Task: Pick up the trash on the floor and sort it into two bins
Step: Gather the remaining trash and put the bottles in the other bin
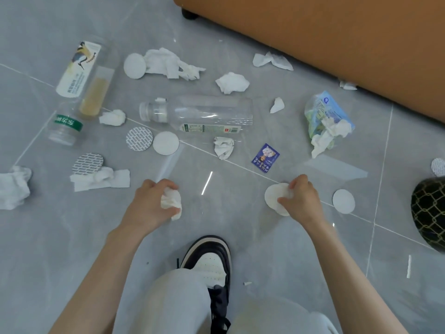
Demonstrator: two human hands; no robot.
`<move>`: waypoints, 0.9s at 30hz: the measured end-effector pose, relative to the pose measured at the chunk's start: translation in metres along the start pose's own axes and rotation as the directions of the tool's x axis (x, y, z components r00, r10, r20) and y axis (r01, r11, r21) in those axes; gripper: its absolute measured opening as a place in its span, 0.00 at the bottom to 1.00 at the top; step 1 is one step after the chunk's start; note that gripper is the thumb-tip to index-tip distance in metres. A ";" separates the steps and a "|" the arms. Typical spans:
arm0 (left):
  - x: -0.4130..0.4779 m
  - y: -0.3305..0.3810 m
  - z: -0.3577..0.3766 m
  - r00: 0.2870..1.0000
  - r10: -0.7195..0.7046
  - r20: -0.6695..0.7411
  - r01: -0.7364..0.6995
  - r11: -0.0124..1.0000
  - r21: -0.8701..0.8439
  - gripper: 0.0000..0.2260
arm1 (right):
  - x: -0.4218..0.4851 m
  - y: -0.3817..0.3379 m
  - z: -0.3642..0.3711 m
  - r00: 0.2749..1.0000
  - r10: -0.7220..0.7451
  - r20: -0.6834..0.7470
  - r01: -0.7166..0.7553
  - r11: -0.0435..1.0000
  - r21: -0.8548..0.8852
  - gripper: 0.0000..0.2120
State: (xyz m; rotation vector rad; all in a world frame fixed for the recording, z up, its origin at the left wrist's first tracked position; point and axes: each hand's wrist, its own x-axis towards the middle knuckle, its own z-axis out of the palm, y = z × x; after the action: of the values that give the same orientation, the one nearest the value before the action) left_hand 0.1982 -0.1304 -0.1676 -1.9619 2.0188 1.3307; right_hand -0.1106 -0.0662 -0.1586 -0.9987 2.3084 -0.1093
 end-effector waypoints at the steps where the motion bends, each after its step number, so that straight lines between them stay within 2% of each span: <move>1: -0.003 0.003 0.002 0.999 -0.001 -0.032 0.002 1.000 0.025 0.21 | -0.002 -0.002 0.000 1.000 -0.018 0.013 0.017 1.000 0.013 0.19; 4: -0.007 0.006 0.007 0.992 0.037 -0.118 -0.027 0.996 0.085 0.21 | -0.007 -0.018 -0.004 0.997 -0.068 0.026 0.062 0.979 0.197 0.19; 6: -0.006 0.005 0.008 0.987 0.048 -0.156 -0.035 0.996 0.088 0.18 | -0.003 -0.037 -0.011 0.996 -0.079 0.029 0.065 0.936 0.346 0.23; 9: -0.004 -0.002 0.008 0.983 0.038 -0.179 -0.029 0.998 0.049 0.17 | 0.017 -0.062 -0.018 0.994 -0.090 0.059 0.056 0.903 0.426 0.30; 11: -0.005 -0.004 0.008 0.981 0.034 -0.189 -0.034 0.999 0.003 0.19 | 0.032 -0.069 -0.018 0.994 -0.075 0.078 0.042 0.930 0.365 0.32; 14: -0.003 -0.007 0.007 0.979 0.040 -0.201 -0.050 0.998 -0.041 0.24 | 0.046 -0.072 -0.011 0.997 -0.019 0.077 0.000 0.973 0.231 0.30; 18: 0.001 -0.008 0.005 0.977 -0.003 -0.214 -0.014 0.997 -0.079 0.29 | 0.045 -0.072 -0.005 0.999 0.030 0.033 -0.029 0.999 -0.039 0.31; 19: 0.002 -0.009 0.005 0.976 -0.020 -0.215 0.003 0.997 -0.078 0.29 | 0.043 -0.073 -0.005 0.999 0.028 0.043 -0.025 0.998 -0.061 0.31; 21: 0.003 -0.010 0.004 0.976 -0.043 -0.211 0.030 0.998 -0.060 0.26 | 0.040 -0.075 -0.004 0.995 -0.033 0.097 0.033 0.999 0.006 0.27; 24: 0.001 -0.014 0.003 0.982 -0.063 -0.180 0.062 0.998 -0.012 0.20 | 0.029 -0.087 -0.004 0.970 -0.176 0.170 0.136 0.966 0.222 0.16; 27: 0.000 -0.015 0.003 0.982 -0.065 -0.179 0.058 0.997 -0.047 0.17 | 0.021 -0.109 -0.002 0.951 -0.269 0.150 0.195 0.902 0.384 0.09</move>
State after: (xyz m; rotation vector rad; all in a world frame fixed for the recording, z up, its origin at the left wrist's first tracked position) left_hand 0.2088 -0.1267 -0.1771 -2.2186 1.9992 1.2327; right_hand -0.0534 -0.1587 -0.1346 -1.0330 1.8863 -0.4975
